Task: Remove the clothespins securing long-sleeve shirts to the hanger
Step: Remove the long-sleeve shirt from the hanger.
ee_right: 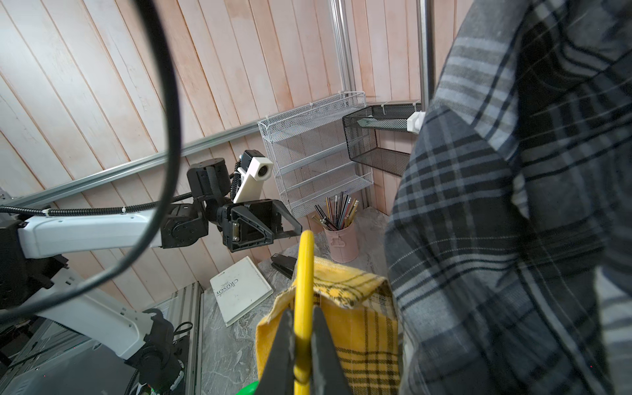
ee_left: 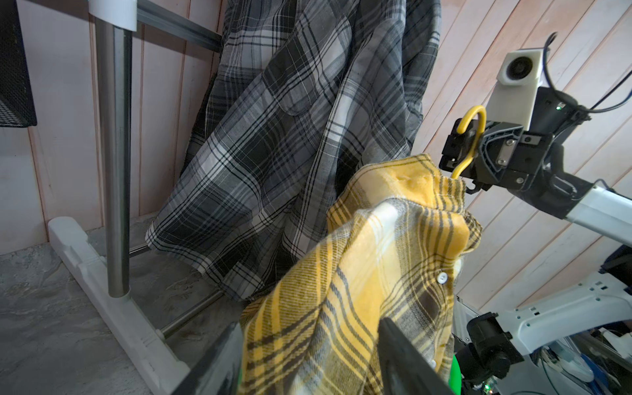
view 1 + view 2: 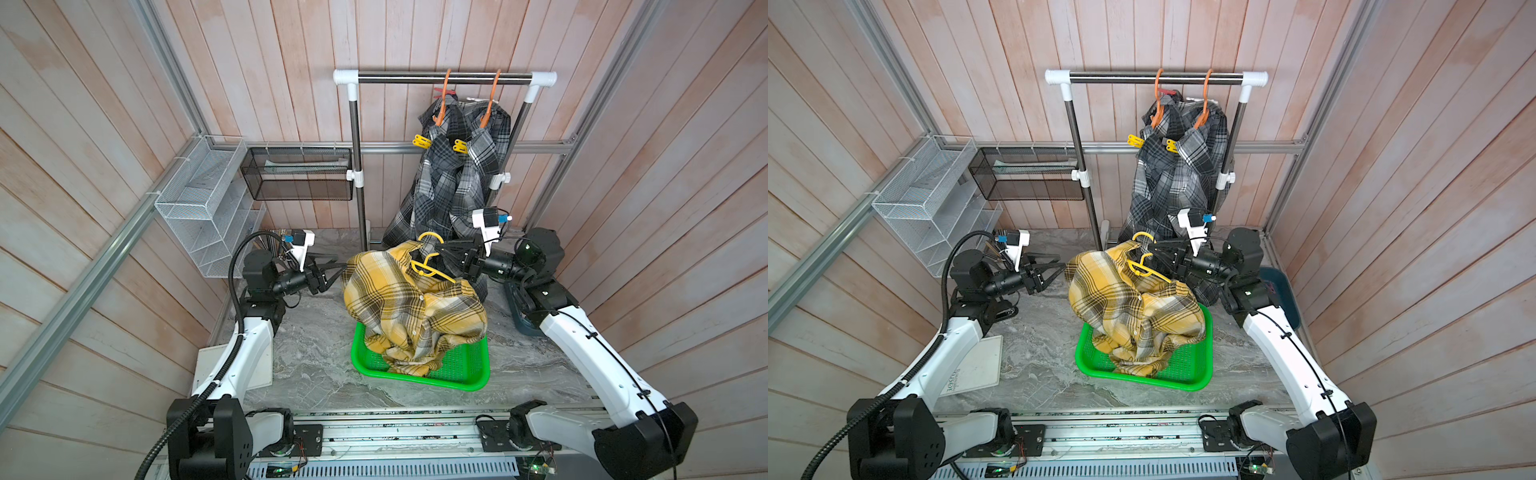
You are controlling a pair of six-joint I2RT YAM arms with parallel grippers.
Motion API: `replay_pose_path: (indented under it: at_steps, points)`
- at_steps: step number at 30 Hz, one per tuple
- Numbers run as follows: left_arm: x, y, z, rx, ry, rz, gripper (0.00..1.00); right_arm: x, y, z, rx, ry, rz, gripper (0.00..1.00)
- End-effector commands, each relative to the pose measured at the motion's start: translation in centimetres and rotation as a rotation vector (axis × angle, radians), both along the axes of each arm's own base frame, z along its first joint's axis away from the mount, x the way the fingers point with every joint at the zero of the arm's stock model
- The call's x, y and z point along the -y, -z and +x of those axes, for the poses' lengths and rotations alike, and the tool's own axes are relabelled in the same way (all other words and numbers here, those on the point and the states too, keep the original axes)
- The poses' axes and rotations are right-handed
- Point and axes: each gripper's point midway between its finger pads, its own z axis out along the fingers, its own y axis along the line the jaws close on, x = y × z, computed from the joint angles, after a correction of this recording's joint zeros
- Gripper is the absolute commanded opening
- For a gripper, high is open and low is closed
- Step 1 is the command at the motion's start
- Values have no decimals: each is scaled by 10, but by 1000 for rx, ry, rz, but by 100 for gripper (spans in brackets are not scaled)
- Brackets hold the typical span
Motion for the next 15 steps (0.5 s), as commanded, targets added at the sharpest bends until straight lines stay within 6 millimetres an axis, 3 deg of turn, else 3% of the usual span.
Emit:
replay_pose_path:
  at_steps: [1,10,12,15]
  points:
    - [4,6,-6,13,51,4,64,2,-33,-13,101,-32,39,0]
    - [28,22,-12,-12,112,55,57,2,-42,-15,123,-45,61,0]
    - [31,24,-13,-18,120,60,52,2,-42,-15,120,-47,62,0]
    - [32,26,-14,-24,128,79,33,2,-43,-14,124,-46,63,0]
